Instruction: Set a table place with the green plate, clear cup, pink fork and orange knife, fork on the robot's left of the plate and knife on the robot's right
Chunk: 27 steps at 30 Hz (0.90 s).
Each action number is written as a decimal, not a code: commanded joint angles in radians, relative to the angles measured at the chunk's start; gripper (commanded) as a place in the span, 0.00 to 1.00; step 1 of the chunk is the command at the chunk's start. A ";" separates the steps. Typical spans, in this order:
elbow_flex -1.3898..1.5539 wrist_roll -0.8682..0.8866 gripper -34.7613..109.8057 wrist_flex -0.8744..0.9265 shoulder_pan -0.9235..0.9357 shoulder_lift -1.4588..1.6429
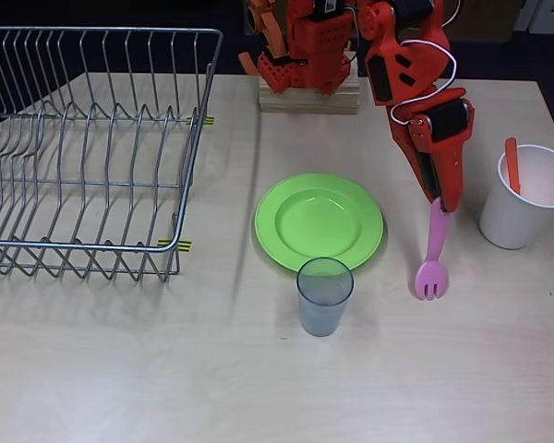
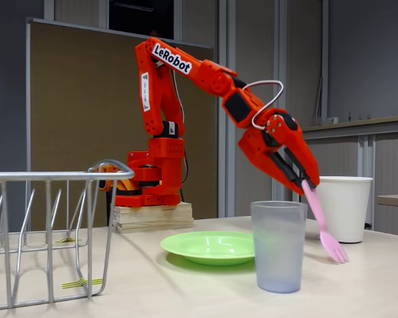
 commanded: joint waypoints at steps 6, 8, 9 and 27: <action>0.167 0.095 0.24 -0.158 -0.031 0.037; 0.201 0.107 0.24 -0.190 -0.026 0.034; 0.215 0.112 0.24 -0.202 -0.023 0.031; 0.354 0.268 0.24 -0.221 -0.040 0.061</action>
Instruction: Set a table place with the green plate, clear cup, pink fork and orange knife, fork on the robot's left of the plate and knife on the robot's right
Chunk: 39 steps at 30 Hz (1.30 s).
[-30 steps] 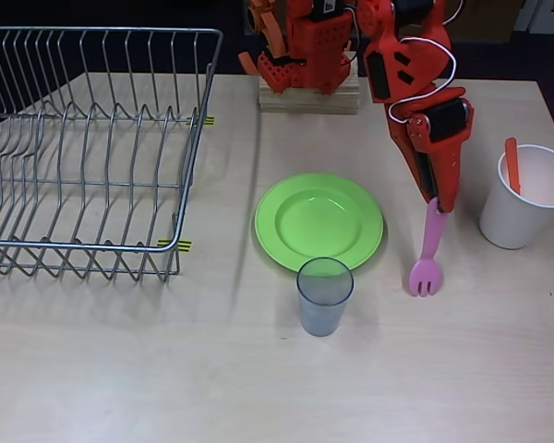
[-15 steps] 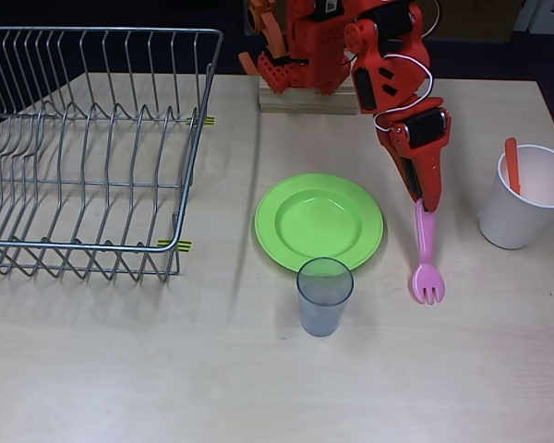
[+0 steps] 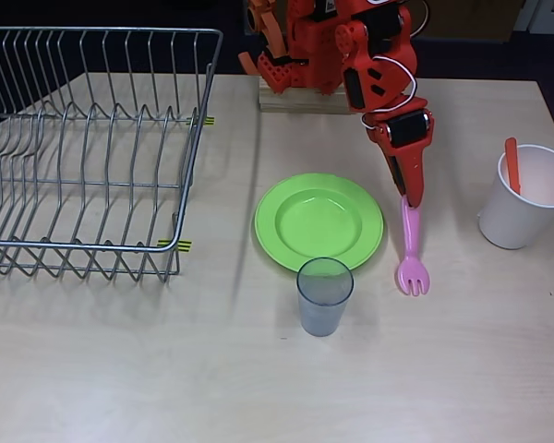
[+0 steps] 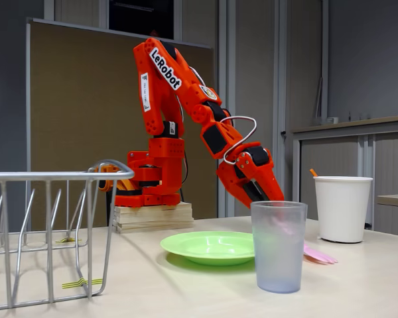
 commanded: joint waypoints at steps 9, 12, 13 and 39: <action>0.075 0.130 0.26 0.009 -0.057 0.034; 0.092 0.146 0.30 0.017 -0.058 0.038; 0.097 0.147 0.31 0.017 -0.060 0.041; -0.247 -0.163 0.33 0.667 -0.095 0.472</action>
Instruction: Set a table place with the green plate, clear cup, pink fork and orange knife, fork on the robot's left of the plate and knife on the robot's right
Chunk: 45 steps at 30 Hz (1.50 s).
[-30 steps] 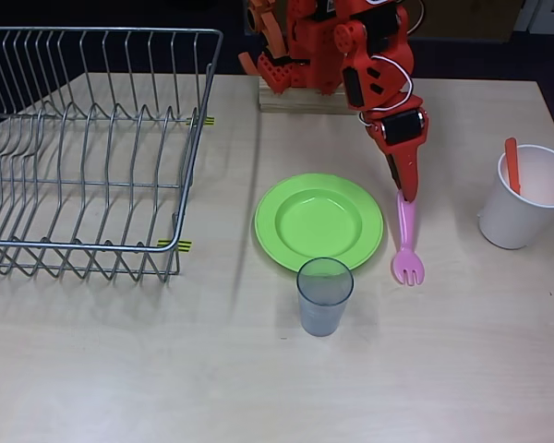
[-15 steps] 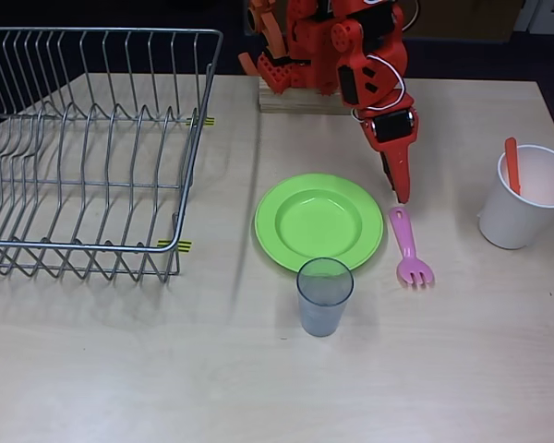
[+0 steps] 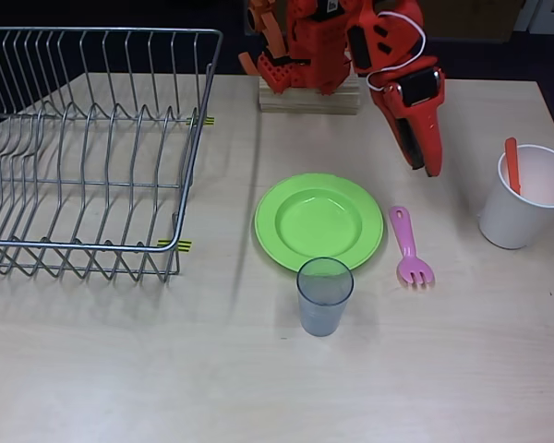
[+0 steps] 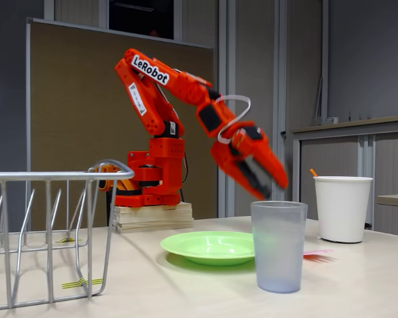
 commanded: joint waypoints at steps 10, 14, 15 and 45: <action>-0.571 0.278 0.36 0.517 -0.267 -0.239; -0.566 0.319 0.37 0.456 -0.301 -0.313; -0.563 0.319 0.37 0.439 -0.305 -0.327; -0.606 0.218 0.24 0.244 -0.313 -0.472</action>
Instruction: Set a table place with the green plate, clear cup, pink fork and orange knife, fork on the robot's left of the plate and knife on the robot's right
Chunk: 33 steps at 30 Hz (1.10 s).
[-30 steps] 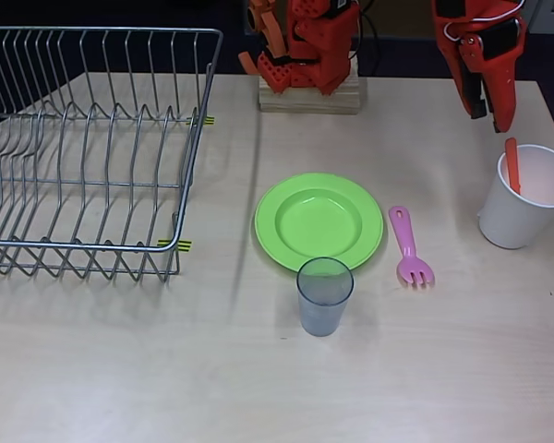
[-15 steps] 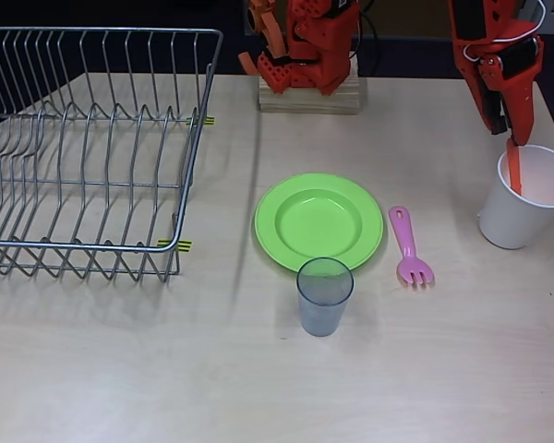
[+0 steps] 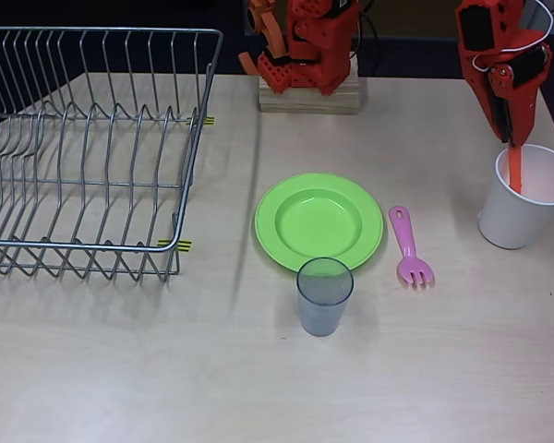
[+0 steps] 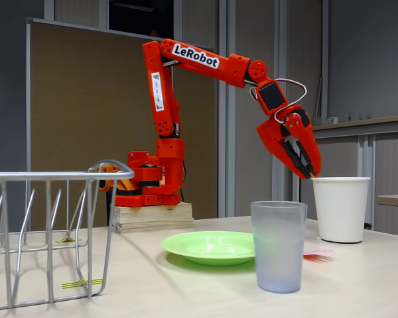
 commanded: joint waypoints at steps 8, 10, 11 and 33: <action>-0.301 -0.089 0.24 0.264 0.031 0.038; -0.354 -0.091 0.24 0.330 0.037 0.044; -0.374 -0.084 0.24 0.359 0.040 0.051; -0.552 -0.311 0.24 0.730 0.181 0.345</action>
